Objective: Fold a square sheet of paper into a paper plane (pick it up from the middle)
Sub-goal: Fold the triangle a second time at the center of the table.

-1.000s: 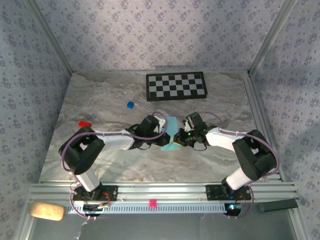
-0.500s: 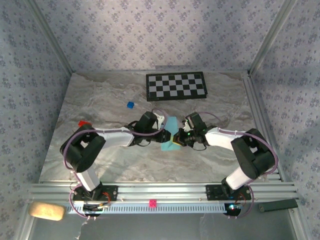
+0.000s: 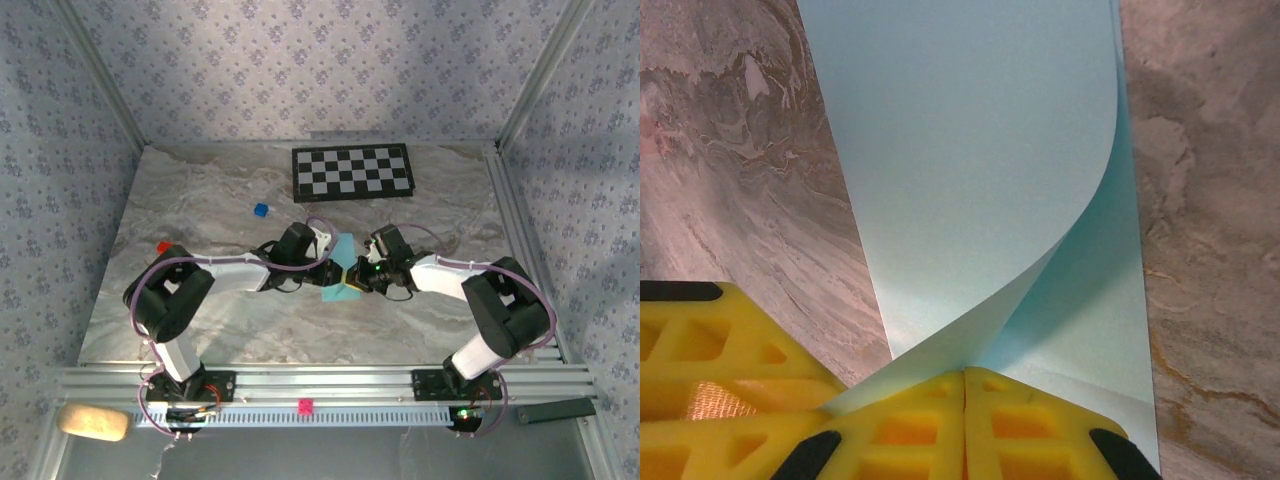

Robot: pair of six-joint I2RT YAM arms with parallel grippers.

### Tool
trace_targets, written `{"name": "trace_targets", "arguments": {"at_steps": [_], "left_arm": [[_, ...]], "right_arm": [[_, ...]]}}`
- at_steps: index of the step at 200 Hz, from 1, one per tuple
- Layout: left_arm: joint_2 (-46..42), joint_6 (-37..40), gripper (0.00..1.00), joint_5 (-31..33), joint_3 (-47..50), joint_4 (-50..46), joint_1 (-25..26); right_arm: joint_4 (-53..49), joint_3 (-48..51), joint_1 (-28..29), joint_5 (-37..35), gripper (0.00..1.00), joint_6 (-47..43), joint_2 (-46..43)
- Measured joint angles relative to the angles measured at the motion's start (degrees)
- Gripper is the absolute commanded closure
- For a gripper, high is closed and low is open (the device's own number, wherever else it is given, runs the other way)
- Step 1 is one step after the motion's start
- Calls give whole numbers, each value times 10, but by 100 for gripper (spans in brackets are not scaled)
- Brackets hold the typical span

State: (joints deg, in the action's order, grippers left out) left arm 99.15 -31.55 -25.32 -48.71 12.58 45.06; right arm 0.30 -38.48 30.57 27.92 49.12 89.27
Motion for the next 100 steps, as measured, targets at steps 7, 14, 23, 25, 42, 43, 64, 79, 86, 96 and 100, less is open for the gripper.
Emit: {"name": "trace_targets", "arguments": {"at_steps": [7,14,23,25,42,43,64,79,86,96,100], "left_arm": [[0,1,91,0,0,-1,-1],[0,3,93,0,0,-3,-2],[0,5,94,0,0,-5,-4],[0,6,94,0,0,-5,-5],[0,8,97,0,0,-9,-7],[0,9,97,0,0,-9,-8],[0,11,97,0,0,-11,-9],[0,14,98,0,0,-13,-9],[0,16,98,0,0,-14,-9],[0,17,98,1,0,-15,-9],[0,17,98,1,0,-15,-9]], "right_arm": [[0,0,-1,0,92,0,0],[0,0,-1,0,92,0,0],[0,0,-1,0,92,0,0],[0,0,-1,0,92,0,0],[-1,0,-2,0,92,0,0],[-1,0,-2,0,92,0,0],[-9,1,-2,-3,92,-1,0],[-20,1,-2,-8,92,-3,0],[-25,1,-2,-12,92,-5,0],[-29,1,-2,-15,92,-6,0],[-31,1,-1,-17,92,-7,0]]}}
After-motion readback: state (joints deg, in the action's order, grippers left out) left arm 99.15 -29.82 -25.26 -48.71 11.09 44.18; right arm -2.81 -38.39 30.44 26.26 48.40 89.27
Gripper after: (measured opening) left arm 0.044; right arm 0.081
